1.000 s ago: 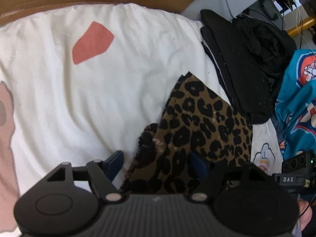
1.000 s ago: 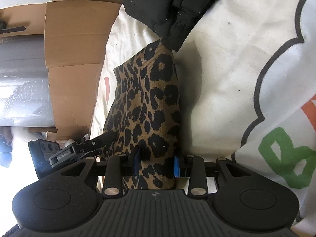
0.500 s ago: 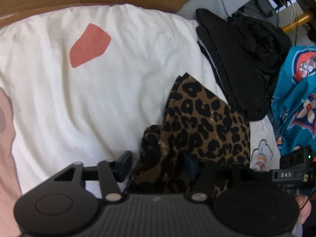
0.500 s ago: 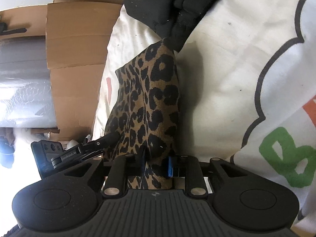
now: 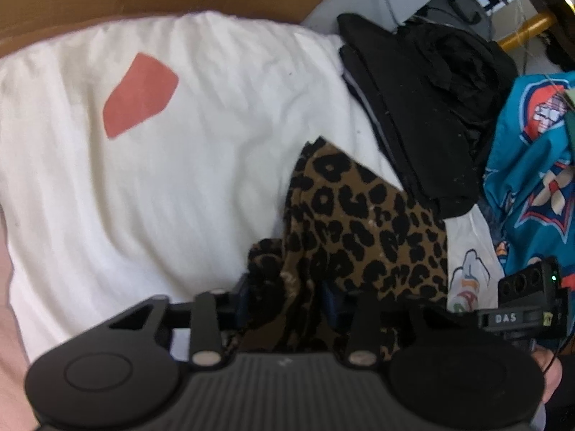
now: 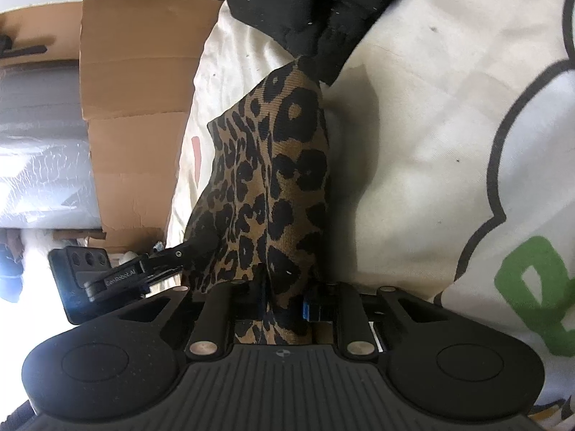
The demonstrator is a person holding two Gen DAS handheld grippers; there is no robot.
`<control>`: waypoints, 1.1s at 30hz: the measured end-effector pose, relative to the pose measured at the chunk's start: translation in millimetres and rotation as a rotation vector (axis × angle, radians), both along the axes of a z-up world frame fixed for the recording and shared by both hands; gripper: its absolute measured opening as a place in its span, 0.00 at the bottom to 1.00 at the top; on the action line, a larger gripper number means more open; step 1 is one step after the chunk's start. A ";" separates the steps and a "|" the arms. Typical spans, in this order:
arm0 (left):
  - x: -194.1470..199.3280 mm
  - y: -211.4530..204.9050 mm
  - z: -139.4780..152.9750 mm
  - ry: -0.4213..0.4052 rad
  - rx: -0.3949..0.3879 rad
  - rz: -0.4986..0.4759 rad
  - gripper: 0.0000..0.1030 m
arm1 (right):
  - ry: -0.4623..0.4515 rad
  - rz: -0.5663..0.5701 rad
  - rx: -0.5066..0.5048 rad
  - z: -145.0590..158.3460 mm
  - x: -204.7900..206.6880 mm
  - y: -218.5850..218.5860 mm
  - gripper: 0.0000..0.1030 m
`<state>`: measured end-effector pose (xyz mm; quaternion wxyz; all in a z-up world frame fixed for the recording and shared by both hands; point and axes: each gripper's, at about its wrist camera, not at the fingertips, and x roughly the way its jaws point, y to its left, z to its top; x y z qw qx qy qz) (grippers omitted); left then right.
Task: Fold clothes
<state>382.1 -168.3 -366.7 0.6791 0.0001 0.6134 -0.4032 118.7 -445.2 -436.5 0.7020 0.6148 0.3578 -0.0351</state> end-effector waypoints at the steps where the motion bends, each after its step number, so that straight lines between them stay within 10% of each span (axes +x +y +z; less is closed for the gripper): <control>1: 0.3 0.2 0.3 0.002 -0.001 0.000 0.30 | -0.004 0.006 -0.009 1.6 0.5 0.4 0.13; 16: 11.5 0.9 -11.1 0.088 -0.032 -0.015 0.49 | -0.001 -0.005 0.025 -8.9 0.4 -3.4 0.19; 33: -14.2 -5.6 5.4 -0.050 -0.056 -0.050 0.24 | 0.018 0.030 -0.048 7.0 11.4 3.3 0.10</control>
